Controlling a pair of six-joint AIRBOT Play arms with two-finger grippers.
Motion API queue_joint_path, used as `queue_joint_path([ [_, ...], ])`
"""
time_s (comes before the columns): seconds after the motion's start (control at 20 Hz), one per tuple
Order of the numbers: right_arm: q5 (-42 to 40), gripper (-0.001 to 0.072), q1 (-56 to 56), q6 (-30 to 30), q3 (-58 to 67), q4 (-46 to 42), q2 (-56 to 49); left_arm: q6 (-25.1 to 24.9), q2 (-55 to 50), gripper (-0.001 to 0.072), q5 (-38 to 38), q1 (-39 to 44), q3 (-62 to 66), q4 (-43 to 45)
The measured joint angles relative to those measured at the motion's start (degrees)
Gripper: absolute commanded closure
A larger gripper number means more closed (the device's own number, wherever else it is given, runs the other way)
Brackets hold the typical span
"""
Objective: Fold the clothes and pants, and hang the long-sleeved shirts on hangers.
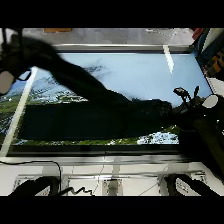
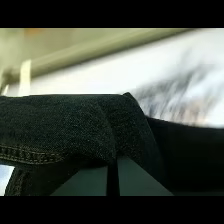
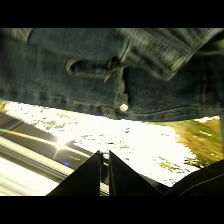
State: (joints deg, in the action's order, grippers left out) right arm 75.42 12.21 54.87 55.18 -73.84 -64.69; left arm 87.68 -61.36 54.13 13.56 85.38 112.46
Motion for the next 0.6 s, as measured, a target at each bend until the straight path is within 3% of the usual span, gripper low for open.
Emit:
queue_joint_path([
  [0.2, 1.0, 0.0634, 0.0, -0.5, -0.4, 0.4, 0.0, -4.1, 0.5, 0.0689, 21.6, -1.9, 0.0, 0.1],
  [0.35, 0.8, 0.0634, 0.0, -0.6, -0.4, 0.5, 0.0, -12.7, -1.7, 0.0689, 36.8, -2.4, 0.0, -5.9],
  [0.5, -0.1, 0.0634, 0.0, -0.7, -0.5, 1.0, 0.0, -21.3, -5.4, 0.0687, 43.9, -2.6, -0.1, -9.6],
  [0.6, -0.7, 0.0635, 0.0, -0.7, -0.5, 1.5, 0.0, -25.3, -8.3, 0.0686, 42.6, -2.6, -0.1, -8.0],
])
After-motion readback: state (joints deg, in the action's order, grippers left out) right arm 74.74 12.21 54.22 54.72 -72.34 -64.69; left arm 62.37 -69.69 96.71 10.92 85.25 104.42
